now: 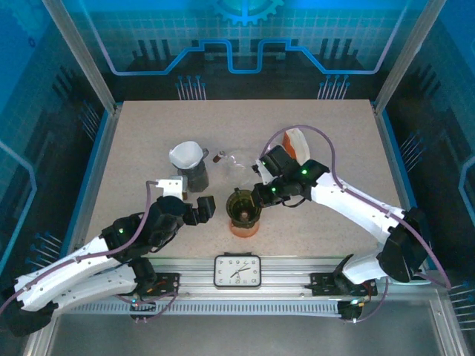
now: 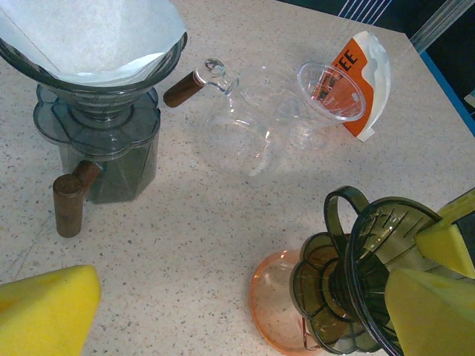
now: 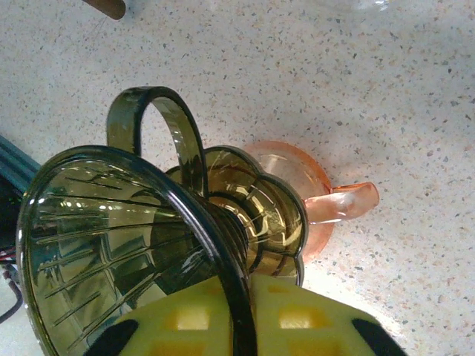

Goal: Place the coffee filter in the dripper

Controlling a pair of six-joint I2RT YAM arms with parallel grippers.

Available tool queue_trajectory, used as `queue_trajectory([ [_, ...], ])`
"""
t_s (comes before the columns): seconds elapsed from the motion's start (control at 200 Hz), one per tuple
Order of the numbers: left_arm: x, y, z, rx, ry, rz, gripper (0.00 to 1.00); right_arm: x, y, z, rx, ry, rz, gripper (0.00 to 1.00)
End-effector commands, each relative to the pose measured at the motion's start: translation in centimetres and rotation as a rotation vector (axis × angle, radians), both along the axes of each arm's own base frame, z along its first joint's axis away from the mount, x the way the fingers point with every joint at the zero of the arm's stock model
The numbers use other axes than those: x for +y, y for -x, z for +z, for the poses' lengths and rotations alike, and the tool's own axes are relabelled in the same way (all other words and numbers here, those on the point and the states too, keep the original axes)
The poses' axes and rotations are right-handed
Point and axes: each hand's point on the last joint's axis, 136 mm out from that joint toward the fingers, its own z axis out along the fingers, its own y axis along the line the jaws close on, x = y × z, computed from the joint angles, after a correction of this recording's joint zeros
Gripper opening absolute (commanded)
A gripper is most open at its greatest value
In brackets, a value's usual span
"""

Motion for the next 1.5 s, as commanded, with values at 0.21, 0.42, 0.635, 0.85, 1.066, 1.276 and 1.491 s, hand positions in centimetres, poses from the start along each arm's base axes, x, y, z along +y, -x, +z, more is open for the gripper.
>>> queue_trajectory([
  [0.21, 0.4, 0.0, -0.7, 0.002, -0.005, 0.020, 0.99, 0.0, -0.2, 1.4, -0.051, -0.001, 0.005, 0.54],
  [0.42, 0.5, -0.1, -0.9, 0.004, -0.003, 0.035, 0.99, -2.6, -2.1, 3.6, -0.180, 0.039, -0.083, 0.59],
  [0.635, 0.7, -0.2, -0.7, -0.004, -0.006, 0.043, 0.99, -6.8, -6.7, 5.8, -0.311, 0.042, -0.241, 0.60],
  [0.85, 0.4, -0.3, -0.5, -0.014, -0.001, 0.034, 0.99, -11.7, -13.5, 5.0, -0.393, 0.120, -0.395, 0.55],
  [1.066, 0.3, -0.3, -0.8, -0.001, 0.008, 0.036, 0.99, -14.1, -18.8, 2.0, -0.393, 0.269, -0.405, 0.44],
  [1.276, 0.6, -0.2, -1.1, 0.010, 0.003, 0.045, 0.99, -14.3, -22.4, -0.3, -0.339, 0.294, -0.401, 0.35],
  [1.491, 0.6, -0.3, -1.4, 0.007, -0.004, 0.051, 0.99, -14.8, -24.4, -2.5, -0.297, 0.373, -0.393, 0.30],
])
